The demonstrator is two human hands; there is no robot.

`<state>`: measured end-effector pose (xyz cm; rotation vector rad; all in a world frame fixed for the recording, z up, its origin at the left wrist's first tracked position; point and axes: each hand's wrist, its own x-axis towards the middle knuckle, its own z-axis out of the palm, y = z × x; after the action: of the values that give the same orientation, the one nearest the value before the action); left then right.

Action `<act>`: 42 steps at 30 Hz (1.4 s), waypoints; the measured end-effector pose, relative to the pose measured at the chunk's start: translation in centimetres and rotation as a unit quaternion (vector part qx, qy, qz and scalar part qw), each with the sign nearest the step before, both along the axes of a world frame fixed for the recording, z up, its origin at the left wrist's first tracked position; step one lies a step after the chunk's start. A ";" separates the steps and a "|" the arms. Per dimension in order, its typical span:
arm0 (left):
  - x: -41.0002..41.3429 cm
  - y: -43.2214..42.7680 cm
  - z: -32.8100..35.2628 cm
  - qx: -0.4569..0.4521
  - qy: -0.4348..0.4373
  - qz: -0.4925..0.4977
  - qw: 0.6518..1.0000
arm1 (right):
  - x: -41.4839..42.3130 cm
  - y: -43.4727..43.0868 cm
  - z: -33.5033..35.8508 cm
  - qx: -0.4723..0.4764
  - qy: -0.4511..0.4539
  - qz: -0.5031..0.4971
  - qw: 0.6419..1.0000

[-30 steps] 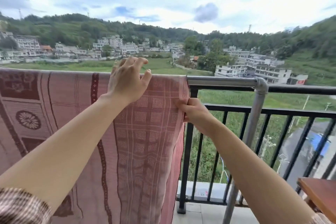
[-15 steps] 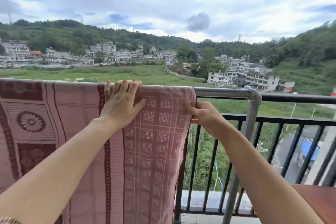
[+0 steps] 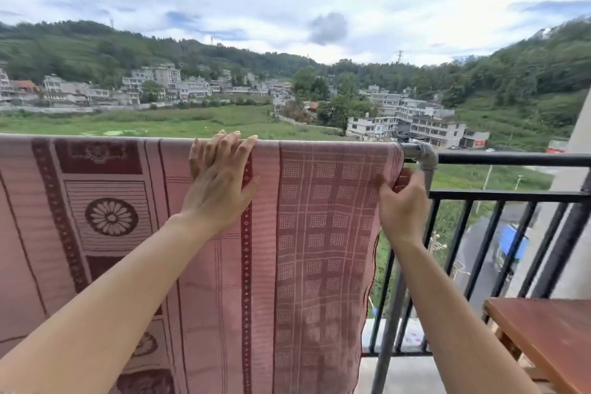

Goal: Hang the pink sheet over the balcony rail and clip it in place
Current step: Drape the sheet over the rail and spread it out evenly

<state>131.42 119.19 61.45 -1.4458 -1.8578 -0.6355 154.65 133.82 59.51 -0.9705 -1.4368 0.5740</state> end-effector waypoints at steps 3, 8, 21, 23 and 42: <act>-0.8 -0.2 -0.2 -0.002 -0.005 -0.001 1.000 | -1.4 -2.2 0.4 0.143 -0.042 -0.098 0.984; -3.8 -3.5 -0.3 0.015 -0.040 0.043 0.998 | -8.0 -6.7 1.5 0.271 -0.217 0.041 0.937; -20.4 -24.7 -3.6 -0.057 -0.120 0.264 0.955 | -33.4 -24.4 0.6 0.363 -0.344 0.276 0.821; -23.1 -28.9 -4.3 -0.061 -0.155 0.289 0.943 | -37.2 -27.8 0.3 0.356 -0.346 0.307 0.812; -49.9 -53.4 -4.6 0.064 -0.304 0.393 0.865 | -68.6 -49.8 4.7 0.476 -0.349 0.330 0.737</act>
<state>81.51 65.83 56.82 -0.2884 -2.5750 -0.8087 86.04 84.03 64.25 0.2576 -2.4051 -0.1509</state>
